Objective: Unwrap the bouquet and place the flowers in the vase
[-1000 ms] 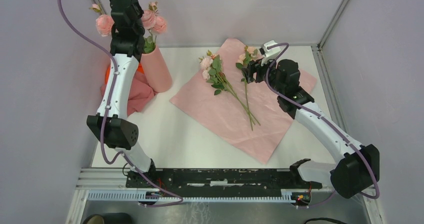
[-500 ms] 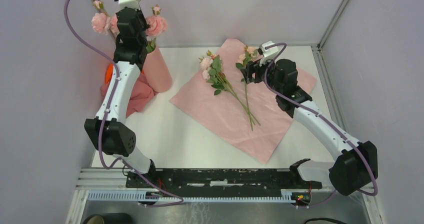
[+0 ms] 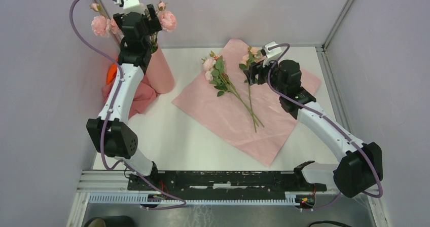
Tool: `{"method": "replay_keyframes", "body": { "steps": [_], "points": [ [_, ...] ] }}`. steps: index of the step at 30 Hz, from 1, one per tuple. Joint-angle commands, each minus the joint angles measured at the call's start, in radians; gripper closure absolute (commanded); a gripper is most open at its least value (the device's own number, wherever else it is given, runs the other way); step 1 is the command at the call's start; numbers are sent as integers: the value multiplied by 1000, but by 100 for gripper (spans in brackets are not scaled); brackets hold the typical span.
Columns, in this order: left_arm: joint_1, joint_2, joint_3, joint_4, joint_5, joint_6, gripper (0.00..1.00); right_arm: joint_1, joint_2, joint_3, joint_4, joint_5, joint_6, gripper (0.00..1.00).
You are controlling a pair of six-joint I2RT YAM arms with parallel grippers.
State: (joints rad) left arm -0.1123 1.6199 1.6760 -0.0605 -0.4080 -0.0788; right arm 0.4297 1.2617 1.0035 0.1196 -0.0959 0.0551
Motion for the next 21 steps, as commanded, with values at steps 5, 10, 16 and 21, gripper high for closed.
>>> {"method": "replay_keyframes", "body": {
  "steps": [5,10,16,21],
  "points": [
    [3,-81,11,33,22,-51,0,-1,32,12,52,0,-4,25],
    [5,-167,-9,40,84,-73,0,-1,143,50,17,87,-37,25],
    [3,-260,33,-28,178,-107,0,-1,332,209,-112,305,-121,25],
    [2,-278,43,-48,274,-177,0,-2,502,413,-290,343,-130,31]
  ]
}}
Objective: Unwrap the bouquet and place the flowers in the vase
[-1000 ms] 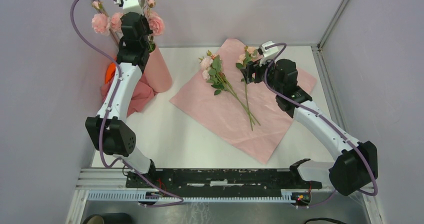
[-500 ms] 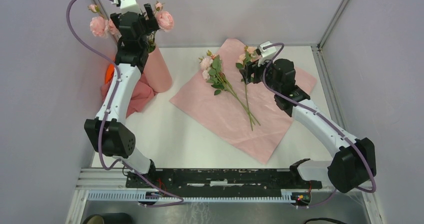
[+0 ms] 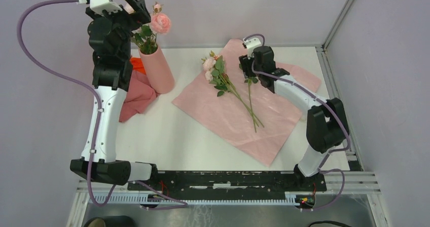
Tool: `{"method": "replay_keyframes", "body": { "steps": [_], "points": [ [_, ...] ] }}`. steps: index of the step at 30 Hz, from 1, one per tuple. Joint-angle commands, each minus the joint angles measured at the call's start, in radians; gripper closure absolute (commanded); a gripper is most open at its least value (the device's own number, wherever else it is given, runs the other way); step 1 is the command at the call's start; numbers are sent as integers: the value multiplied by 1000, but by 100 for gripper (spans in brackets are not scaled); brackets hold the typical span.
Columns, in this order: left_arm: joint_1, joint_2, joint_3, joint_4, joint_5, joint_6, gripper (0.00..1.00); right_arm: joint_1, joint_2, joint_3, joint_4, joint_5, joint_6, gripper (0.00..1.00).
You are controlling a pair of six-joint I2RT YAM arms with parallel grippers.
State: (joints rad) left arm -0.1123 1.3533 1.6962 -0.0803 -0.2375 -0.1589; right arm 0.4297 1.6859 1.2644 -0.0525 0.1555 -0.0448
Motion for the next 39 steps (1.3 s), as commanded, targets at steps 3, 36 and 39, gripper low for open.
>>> {"method": "replay_keyframes", "body": {
  "steps": [3,36,39],
  "points": [
    [3,-5,51,-73,220,-156,0,-2,166,239,-195,123,-14,37],
    [-263,178,-118,-64,404,-241,0,-22,332,79,-174,-61,146,69],
    [-267,190,-130,-64,405,-243,0,-23,346,82,-177,-60,149,68]
  ]
}}
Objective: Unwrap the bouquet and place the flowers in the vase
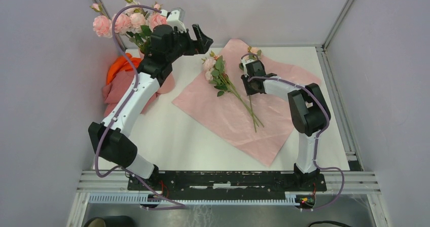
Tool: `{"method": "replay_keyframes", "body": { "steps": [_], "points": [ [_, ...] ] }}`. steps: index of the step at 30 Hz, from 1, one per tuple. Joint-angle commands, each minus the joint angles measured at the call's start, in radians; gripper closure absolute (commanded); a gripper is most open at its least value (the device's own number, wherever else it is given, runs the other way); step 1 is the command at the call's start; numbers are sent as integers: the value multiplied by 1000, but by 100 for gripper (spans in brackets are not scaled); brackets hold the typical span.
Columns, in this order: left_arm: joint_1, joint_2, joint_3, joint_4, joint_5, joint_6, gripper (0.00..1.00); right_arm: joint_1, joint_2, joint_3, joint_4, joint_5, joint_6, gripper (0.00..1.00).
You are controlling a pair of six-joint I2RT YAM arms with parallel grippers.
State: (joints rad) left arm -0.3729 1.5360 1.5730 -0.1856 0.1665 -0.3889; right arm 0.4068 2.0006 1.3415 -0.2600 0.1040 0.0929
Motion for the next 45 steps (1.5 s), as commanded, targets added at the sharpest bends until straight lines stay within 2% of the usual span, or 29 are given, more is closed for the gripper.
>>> {"method": "replay_keyframes", "body": {
  "steps": [1,5,6,8,9,13,19,25,30,33,37,39,45],
  "points": [
    [-6,8,-10,43,0,-13,0,0,35,3,32,-11,10,69],
    [-7,-1,-22,49,-8,-12,0,1,48,3,33,-13,8,69],
    [-8,-2,-24,49,-10,-10,0,1,50,4,32,-13,6,72],
    [-7,-5,-28,50,-11,-10,0,0,45,3,30,-8,7,95],
    [-7,-5,-29,52,-13,-10,0,0,38,0,31,-7,5,100],
    [-7,1,-49,66,-13,-15,0,-1,-40,-22,58,-2,-10,100],
    [-6,20,-144,177,24,-91,1,0,-239,-39,139,11,-49,100],
    [-6,58,-237,394,150,-230,2,0,-413,-59,217,-57,-45,100],
    [-7,92,-308,591,242,-360,3,1,-488,-96,252,-75,-47,100],
    [-8,120,-361,768,302,-490,5,1,-531,-119,289,-90,-45,100],
    [-21,191,-402,1086,391,-696,5,1,-578,-116,281,-143,-44,100],
    [-41,228,-389,1147,416,-748,5,0,-597,-116,280,-150,-44,100],
    [-123,309,-345,1216,442,-767,6,0,-638,-140,272,-161,-42,100]
  ]
}}
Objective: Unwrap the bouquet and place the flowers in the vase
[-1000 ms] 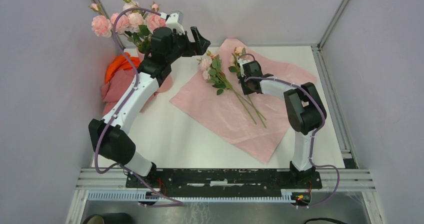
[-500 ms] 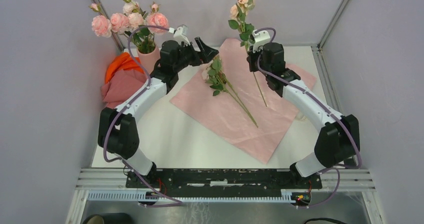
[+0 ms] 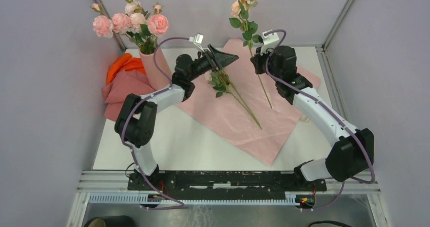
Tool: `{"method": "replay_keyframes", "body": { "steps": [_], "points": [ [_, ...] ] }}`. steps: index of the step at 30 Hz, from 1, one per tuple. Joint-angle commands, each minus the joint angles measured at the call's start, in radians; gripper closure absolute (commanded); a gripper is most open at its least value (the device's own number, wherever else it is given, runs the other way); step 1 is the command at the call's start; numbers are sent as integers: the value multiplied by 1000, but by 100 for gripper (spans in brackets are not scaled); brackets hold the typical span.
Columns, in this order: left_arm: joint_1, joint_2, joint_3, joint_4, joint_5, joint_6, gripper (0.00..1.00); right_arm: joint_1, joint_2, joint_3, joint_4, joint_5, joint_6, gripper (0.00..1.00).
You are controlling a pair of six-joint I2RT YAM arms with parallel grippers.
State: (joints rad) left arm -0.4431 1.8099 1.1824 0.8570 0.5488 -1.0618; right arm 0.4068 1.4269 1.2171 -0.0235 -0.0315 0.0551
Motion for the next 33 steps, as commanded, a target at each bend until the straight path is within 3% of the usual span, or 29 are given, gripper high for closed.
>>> {"method": "replay_keyframes", "body": {
  "steps": [1,7,18,30,33],
  "points": [
    [-64,47,50,184,61,-99,6,1,-71,-22,38,-27,-4,100],
    [-117,126,93,228,41,-132,8,2,-99,-26,27,-61,-1,100],
    [-117,125,189,121,8,-54,9,2,-147,-106,26,-74,2,100],
    [-117,172,203,147,19,-83,10,1,-162,-108,31,-82,8,100],
    [-117,183,203,165,23,-99,19,2,-171,-111,34,-87,10,100]
  ]
}}
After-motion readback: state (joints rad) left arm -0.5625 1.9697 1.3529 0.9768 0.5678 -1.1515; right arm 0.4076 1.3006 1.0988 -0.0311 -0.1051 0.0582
